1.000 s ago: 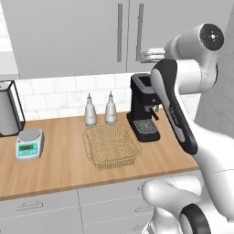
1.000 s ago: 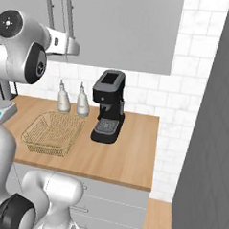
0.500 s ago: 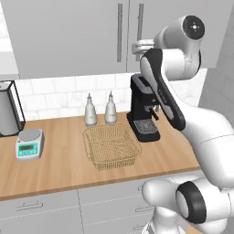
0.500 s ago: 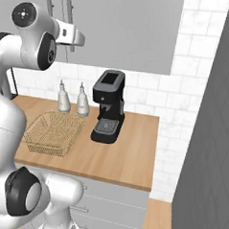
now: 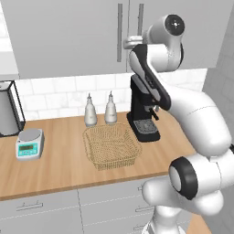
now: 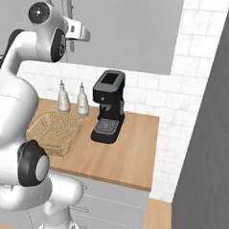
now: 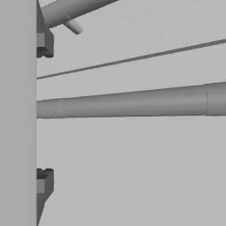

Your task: Open the cabinet, pick up the bread from the cabinet and place it in the basket. Then move the basket to the dining counter.

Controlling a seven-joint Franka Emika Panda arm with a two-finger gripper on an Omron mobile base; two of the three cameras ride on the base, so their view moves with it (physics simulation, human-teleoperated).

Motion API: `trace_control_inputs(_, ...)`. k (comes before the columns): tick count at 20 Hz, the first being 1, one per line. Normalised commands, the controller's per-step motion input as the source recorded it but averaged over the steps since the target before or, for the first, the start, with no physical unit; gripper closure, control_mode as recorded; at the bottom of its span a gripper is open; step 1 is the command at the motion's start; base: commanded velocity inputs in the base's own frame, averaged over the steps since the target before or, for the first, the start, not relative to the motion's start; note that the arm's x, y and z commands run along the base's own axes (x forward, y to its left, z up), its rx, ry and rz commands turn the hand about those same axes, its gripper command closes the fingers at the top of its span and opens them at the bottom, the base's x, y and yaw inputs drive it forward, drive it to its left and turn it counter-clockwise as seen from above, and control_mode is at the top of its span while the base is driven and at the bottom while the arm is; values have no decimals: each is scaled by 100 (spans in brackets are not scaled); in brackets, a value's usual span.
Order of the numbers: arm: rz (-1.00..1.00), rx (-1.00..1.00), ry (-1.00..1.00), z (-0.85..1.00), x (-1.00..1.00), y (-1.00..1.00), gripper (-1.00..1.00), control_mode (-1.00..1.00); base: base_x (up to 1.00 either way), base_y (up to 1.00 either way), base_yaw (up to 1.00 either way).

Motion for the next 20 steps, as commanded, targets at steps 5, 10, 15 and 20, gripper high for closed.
trace_control_inputs(5,0,0,-2,-21,71,1,-100,-100,0,0,0)
trace_control_inputs(10,0,0,-20,-70,64,5,100,-100,0,0,0)
trace_control_inputs(15,-4,1,-3,-62,73,-37,100,-100,0,0,0)
trace_control_inputs(20,0,12,32,-5,12,-100,100,-100,0,0,0)
